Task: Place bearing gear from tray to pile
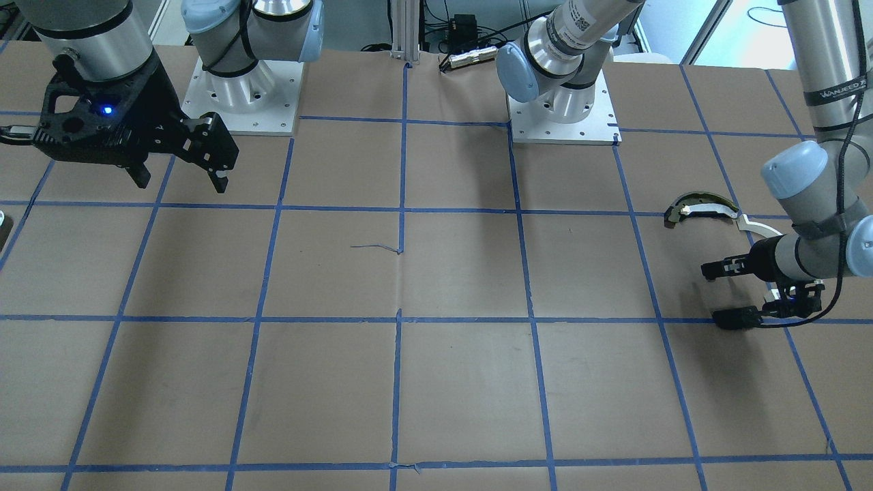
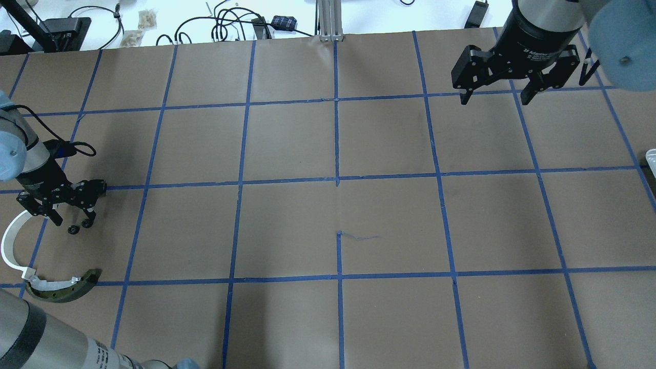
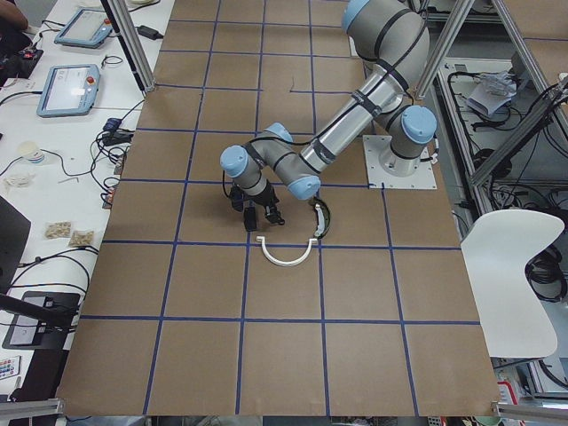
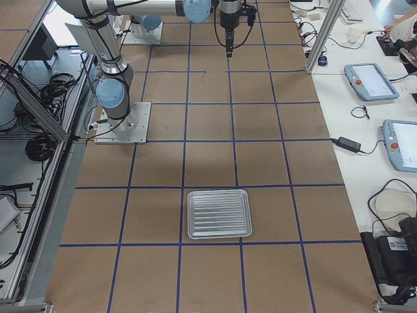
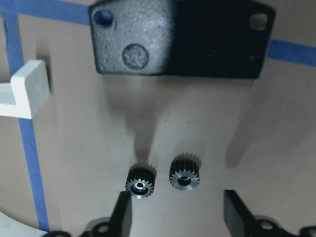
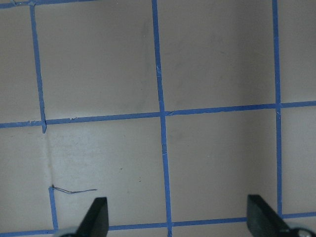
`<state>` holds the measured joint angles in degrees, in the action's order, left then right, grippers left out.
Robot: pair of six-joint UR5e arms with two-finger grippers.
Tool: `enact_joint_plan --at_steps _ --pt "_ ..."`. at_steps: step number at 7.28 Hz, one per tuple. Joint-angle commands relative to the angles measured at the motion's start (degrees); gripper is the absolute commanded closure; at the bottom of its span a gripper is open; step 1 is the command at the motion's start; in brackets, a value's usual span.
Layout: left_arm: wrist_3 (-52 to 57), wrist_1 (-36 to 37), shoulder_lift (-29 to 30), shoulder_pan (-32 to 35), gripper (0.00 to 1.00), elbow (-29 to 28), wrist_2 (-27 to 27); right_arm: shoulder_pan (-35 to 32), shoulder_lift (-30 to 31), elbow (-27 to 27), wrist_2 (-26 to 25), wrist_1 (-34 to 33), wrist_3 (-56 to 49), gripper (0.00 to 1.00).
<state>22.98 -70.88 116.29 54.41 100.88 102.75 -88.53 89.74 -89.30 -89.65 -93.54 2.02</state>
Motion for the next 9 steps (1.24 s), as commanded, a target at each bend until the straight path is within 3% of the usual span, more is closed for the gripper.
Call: enact_joint_plan --at_steps 1,3,6,9 --pt "-0.7 0.1 -1.6 1.7 0.00 -1.4 -1.2 0.1 0.0 0.0 0.0 -0.1 0.0 0.00" --pt "-0.7 -0.8 -4.6 8.6 0.00 -6.1 -7.1 0.1 0.0 0.0 0.0 -0.1 0.0 0.00" --pt "-6.8 -11.4 -10.9 20.4 0.00 -14.8 -7.6 0.3 0.0 0.0 0.0 -0.2 -0.1 0.00" --pt "-17.0 -18.0 -18.8 27.8 0.00 -15.1 -13.6 0.6 0.1 0.0 0.0 -0.1 -0.1 0.00"
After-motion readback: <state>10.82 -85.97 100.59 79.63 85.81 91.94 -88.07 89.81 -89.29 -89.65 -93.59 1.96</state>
